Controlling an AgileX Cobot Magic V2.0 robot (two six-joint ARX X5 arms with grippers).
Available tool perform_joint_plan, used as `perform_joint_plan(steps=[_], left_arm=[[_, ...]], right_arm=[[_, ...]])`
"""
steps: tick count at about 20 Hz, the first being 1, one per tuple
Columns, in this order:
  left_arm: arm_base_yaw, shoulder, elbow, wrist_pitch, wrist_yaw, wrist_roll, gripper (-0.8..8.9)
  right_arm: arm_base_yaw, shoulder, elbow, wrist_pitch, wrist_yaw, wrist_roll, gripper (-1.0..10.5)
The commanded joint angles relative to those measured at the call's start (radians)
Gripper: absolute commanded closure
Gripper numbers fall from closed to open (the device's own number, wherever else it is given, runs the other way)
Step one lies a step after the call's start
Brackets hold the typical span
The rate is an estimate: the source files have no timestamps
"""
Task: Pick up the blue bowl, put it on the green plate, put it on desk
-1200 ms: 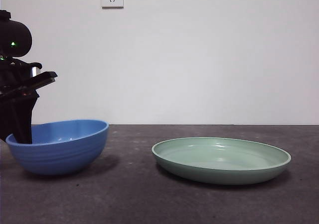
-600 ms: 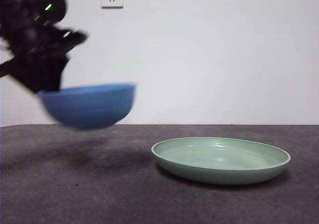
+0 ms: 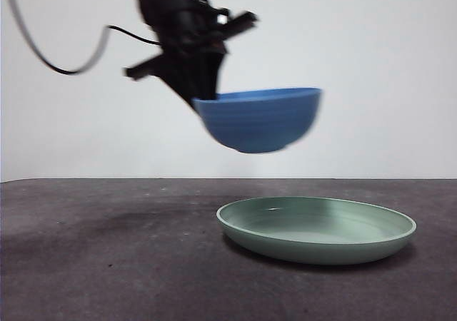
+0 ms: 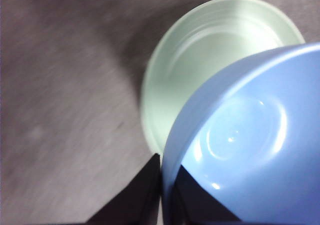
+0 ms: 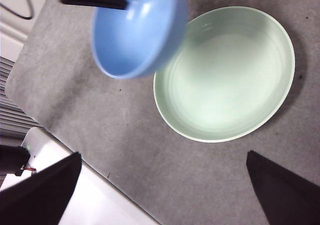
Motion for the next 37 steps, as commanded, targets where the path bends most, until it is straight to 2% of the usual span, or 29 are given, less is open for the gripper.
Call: perform_joint_plan(steps=[1, 6, 21, 22, 23, 25, 26, 27, 31, 35, 37], left_arm=[[-0.048, 0.106, 0.117, 0.005, -0.004, -0.008, 7.98], [-0.113, 0.234, 0.177, 0.061, -0.072, 0.009, 7.98], [-0.120, 0.348, 0.177, 0.030, -0.073, -0.017, 7.82], [-0.120, 0.348, 0.177, 0.027, -0.073, -0.017, 7.56], [-0.119, 0.348, 0.177, 0.023, -0.072, -0.017, 6.51], [-0.117, 0.348, 0.185, 0.008, -0.072, -0.013, 3.24], [-0.116, 0.348, 0.193, -0.002, -0.072, -0.012, 2.33], [-0.114, 0.348, 0.210, -0.023, -0.072, 0.006, 2.08], [-0.101, 0.345, 0.367, -0.154, -0.072, 0.099, 2.19], [-0.096, 0.324, 0.557, -0.256, -0.072, 0.109, 2.20], [-0.096, 0.286, 0.595, -0.280, -0.073, 0.111, 2.21]], right_arm=[[0.004, 0.003, 0.013, 0.012, -0.002, -0.012, 3.4], [0.004, 0.003, 0.013, 0.016, -0.002, -0.019, 3.4], [0.004, 0.003, 0.013, 0.016, -0.002, -0.019, 3.4], [0.004, 0.003, 0.013, 0.015, -0.002, -0.019, 3.4], [0.004, 0.003, 0.013, 0.015, -0.002, -0.019, 3.4], [0.004, 0.003, 0.013, 0.015, -0.002, -0.019, 3.4], [0.004, 0.003, 0.013, 0.015, -0.002, -0.019, 3.4], [0.004, 0.003, 0.013, 0.015, -0.002, -0.019, 3.4], [0.004, 0.003, 0.013, 0.015, -0.002, -0.019, 3.4], [0.004, 0.003, 0.013, 0.015, -0.002, -0.028, 3.4], [0.004, 0.003, 0.013, 0.015, -0.002, -0.034, 3.4]])
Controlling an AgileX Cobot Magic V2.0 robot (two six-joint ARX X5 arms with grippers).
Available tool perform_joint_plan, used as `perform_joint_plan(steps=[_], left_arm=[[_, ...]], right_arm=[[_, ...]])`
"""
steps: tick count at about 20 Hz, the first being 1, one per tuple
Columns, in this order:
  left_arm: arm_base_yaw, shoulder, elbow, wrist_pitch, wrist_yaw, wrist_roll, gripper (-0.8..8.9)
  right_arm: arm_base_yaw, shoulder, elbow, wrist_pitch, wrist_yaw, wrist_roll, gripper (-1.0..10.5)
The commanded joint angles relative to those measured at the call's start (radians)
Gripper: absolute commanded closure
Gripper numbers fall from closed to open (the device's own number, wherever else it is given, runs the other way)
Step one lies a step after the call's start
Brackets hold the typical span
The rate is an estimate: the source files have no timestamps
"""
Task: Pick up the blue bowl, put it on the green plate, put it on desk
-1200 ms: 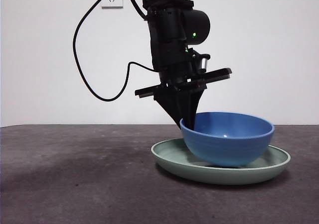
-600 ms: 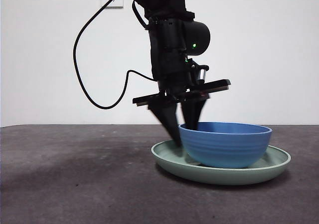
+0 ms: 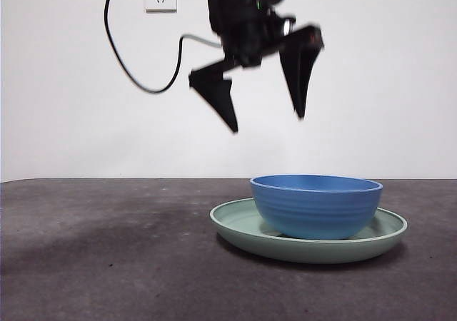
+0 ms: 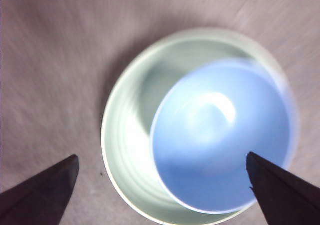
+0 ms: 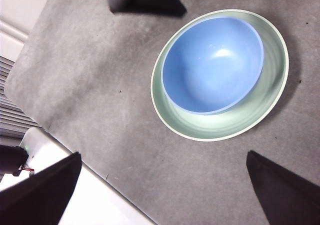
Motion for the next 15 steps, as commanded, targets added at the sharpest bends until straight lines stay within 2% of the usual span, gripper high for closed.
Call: perform_joint_plan(steps=[1, 7, 12, 15], left_arm=[[-0.008, -0.046, 0.047, -0.040, -0.002, 0.019, 2.21], [-0.011, -0.291, 0.047, -0.050, -0.002, 0.024, 2.21], [-0.077, -0.446, 0.034, -0.054, -0.002, 0.034, 2.24], [-0.108, -0.546, -0.040, -0.054, -0.002, 0.053, 2.24]], right_arm=[[0.004, 0.003, 0.013, 0.008, -0.002, -0.025, 3.4], [0.004, 0.003, 0.013, 0.002, -0.002, -0.035, 3.4], [0.004, 0.003, 0.013, 0.002, -0.002, -0.040, 3.4], [0.004, 0.003, 0.013, 0.002, -0.002, -0.048, 3.4]])
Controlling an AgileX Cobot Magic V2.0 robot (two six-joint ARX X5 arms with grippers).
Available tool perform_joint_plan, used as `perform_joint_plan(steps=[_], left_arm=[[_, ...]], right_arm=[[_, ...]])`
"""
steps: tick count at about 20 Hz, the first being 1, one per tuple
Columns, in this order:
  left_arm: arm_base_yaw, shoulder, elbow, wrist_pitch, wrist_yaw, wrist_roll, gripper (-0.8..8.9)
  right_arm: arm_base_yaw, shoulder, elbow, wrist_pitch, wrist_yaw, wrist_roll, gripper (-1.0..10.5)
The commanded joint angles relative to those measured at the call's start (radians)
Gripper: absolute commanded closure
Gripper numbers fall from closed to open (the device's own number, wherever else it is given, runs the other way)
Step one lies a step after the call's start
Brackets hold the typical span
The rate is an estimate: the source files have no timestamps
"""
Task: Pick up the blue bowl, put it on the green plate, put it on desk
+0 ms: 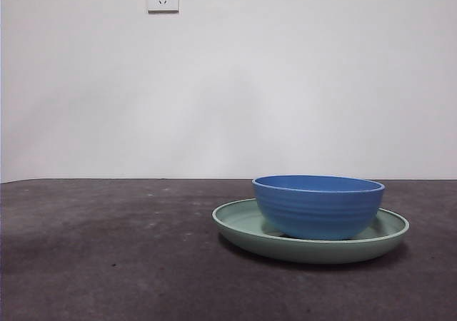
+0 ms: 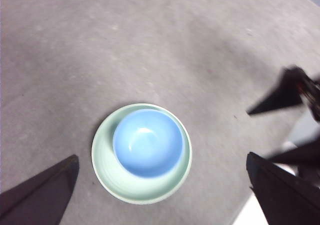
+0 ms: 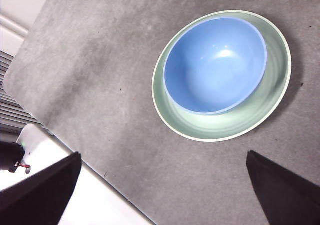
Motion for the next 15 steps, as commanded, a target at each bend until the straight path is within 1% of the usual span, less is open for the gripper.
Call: perform_joint_plan(steps=[1, 5, 7, 11, 13, 15], left_arm=[[-0.019, -0.062, -0.057, -0.045, 0.000, 0.027, 2.24], [-0.013, -0.213, -0.282, -0.043, 0.000, 0.031, 2.24], [-0.008, -0.300, -0.439, 0.003, 0.000, 0.023, 2.24], [-0.006, -0.575, -0.899, 0.314, 0.000, -0.015, 2.24], [0.003, -0.704, -1.096, 0.424, 0.000, -0.021, 2.24], [0.013, -0.815, -1.257, 0.498, -0.001, -0.033, 2.24]], right_arm=[[0.004, 0.003, 0.013, 0.004, -0.002, -0.021, 3.4], [0.004, 0.003, 0.013, 0.005, -0.002, -0.021, 3.4], [0.004, 0.003, 0.013, 0.007, -0.002, -0.021, 3.4], [0.004, 0.003, 0.013, 0.010, -0.002, -0.021, 3.4], [0.004, 0.003, 0.013, 0.011, -0.002, -0.021, 3.4], [0.004, 0.003, 0.013, 0.012, -0.002, -0.021, 3.4]])
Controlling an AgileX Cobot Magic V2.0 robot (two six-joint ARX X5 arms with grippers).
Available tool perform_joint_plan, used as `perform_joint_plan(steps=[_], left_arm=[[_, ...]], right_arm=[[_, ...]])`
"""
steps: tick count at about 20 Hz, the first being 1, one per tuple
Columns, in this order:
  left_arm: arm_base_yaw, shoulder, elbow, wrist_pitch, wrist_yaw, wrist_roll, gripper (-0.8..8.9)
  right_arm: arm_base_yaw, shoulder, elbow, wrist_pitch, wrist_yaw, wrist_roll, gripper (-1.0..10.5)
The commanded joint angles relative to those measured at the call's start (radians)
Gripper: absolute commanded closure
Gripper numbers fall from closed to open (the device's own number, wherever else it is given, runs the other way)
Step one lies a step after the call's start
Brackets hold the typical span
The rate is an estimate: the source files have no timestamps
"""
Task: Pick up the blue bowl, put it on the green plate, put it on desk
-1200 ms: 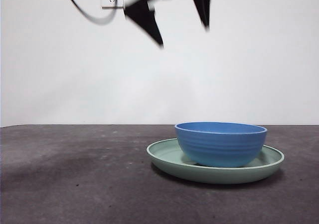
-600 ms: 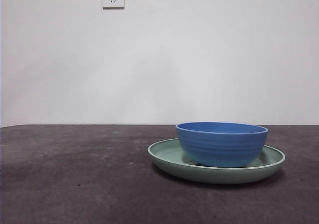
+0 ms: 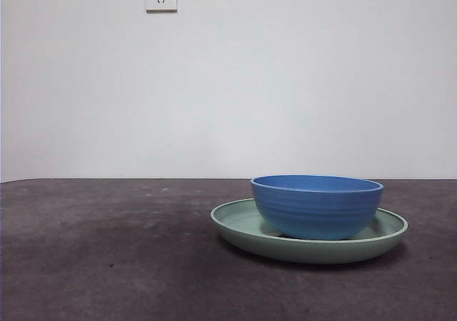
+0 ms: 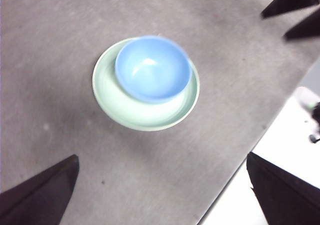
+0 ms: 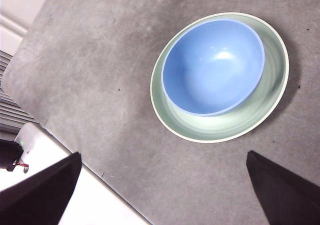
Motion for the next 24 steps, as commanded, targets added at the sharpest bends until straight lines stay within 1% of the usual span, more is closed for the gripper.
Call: perform_joint_plan(steps=[1, 3, 5, 10, 14, 16, 20, 22, 24], left_arm=[[0.002, -0.096, -0.156, 0.068, 0.000, -0.027, 2.24], [0.005, -0.191, -0.269, 0.096, 0.000, -0.031, 2.24], [0.005, -0.246, -0.318, 0.108, 0.000, -0.034, 2.24], [0.005, -0.341, -0.331, 0.089, 0.000, -0.033, 2.24], [0.005, -0.422, -0.331, 0.092, -0.006, -0.012, 2.24], [0.005, -0.455, -0.331, 0.092, -0.027, 0.014, 2.24], [0.005, -0.504, -0.331, 0.090, -0.137, 0.063, 2.24], [0.005, -0.520, -0.331, 0.083, -0.161, 0.077, 2.24], [0.005, -0.535, -0.331, 0.072, -0.164, 0.093, 2.24]], right_arm=[[0.004, 0.004, 0.013, 0.010, -0.003, -0.011, 3.4], [0.004, 0.004, 0.013, 0.010, -0.003, -0.011, 3.4], [0.004, 0.004, 0.013, 0.010, -0.003, -0.007, 3.4], [0.004, 0.005, 0.013, 0.009, 0.001, 0.037, 3.4], [0.004, 0.011, 0.013, 0.009, 0.029, 0.078, 3.4], [0.005, 0.021, 0.013, 0.009, 0.046, 0.078, 3.4], [0.005, 0.066, 0.013, 0.010, 0.083, 0.084, 3.4], [0.005, 0.099, 0.013, 0.010, 0.098, 0.084, 3.4], [0.005, 0.142, 0.013, 0.011, 0.132, 0.083, 3.4]])
